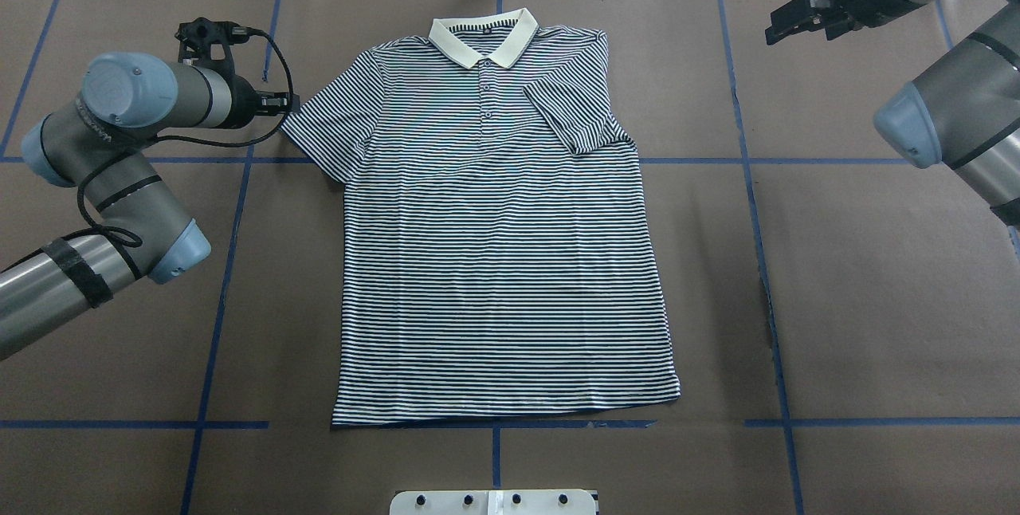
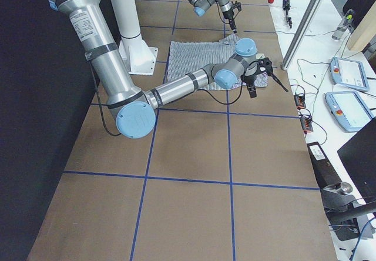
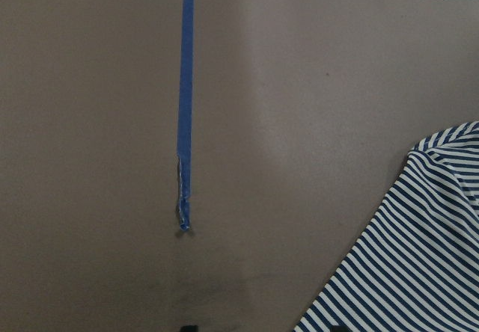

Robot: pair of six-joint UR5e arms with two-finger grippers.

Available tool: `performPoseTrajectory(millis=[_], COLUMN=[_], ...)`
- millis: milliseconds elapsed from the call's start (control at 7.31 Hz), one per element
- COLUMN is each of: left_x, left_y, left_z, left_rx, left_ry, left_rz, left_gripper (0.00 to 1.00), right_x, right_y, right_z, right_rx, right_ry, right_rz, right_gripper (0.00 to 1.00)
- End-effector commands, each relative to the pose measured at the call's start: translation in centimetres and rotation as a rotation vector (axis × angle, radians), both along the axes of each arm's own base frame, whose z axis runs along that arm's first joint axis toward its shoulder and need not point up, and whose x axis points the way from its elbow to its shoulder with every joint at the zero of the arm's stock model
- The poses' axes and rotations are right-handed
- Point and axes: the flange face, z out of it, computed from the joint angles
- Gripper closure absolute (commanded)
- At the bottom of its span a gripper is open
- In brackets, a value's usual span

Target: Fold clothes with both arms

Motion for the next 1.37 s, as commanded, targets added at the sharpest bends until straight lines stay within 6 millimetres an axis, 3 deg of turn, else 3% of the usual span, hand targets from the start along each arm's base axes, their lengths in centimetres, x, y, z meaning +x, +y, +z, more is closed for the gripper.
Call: performPoseTrajectory(millis=[0,274,410,547,684,958,1094,1231], left_x=[1.1,1.7,1.8,1.8,1.7,1.8,2.1,2.1], left_y=[0.5,0.9,0.8,0.8,0.8,0.7,0.4,0.5], left_z=[0.4,0.5,0.6,0.6,0.5,-1.2,-3.8,-8.0], left_rx=[-0.001,-0.003,0.003,0.006,0.015,0.035,0.031,0.001], left_ry=[-0.010,-0.012,-0.021,-0.022,-0.026,-0.013,-0.013,-0.034], left_rz=[0.012,0.023,0.006,-0.003,-0.005,-0.002,-0.002,-0.005], left_gripper=[0.36,0.38,0.53,0.83,1.00,1.00,1.00,1.00], right_x=[0.1,0.1,0.1,0.1,0.1,0.1,0.1,0.1], right_y=[0.0,0.1,0.1,0.2,0.1,0.2,0.2,0.2], right_z=[0.2,0.6,0.6,0.7,0.6,0.7,0.7,0.8], right_rx=[-0.003,-0.010,-0.010,-0.011,-0.010,-0.011,-0.011,-0.013], right_ry=[0.001,0.004,0.004,0.004,0.004,0.005,0.005,0.006], right_rz=[0.003,0.001,0.001,0.001,0.001,0.001,0.001,0.003], right_gripper=[0.00,0.00,0.00,0.00,0.00,0.00,0.00,0.00])
